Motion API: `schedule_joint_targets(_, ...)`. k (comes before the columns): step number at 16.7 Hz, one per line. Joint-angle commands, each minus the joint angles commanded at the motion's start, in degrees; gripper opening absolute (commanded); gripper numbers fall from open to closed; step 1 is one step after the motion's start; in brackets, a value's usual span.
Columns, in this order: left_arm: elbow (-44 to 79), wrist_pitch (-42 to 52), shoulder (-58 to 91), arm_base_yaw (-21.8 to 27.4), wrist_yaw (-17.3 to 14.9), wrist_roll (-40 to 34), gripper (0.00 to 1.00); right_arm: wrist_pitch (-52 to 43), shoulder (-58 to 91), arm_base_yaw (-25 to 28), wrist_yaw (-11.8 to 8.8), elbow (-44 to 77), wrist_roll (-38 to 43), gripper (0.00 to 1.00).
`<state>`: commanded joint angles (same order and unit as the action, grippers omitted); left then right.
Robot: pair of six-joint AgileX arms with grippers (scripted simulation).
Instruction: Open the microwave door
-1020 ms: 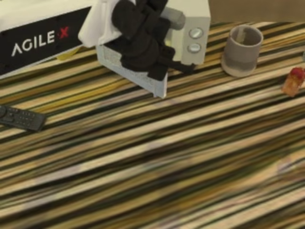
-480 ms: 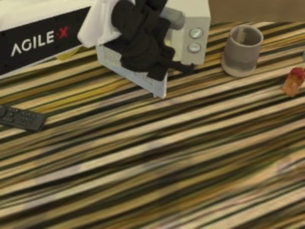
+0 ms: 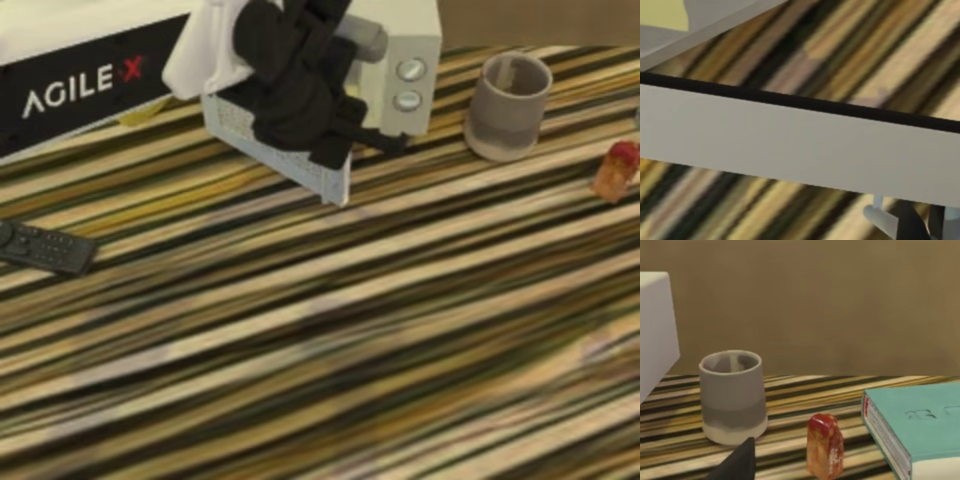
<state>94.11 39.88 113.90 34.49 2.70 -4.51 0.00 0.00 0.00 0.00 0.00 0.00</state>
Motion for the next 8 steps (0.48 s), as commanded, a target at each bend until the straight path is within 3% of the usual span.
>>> schedule_joint_targets(8, -2.51, -0.77, -1.76, -0.71, -1.98, 2.91, 0.0, 0.0, 0.0, 0.0, 0.0, 0.0, 0.0, 1.0)
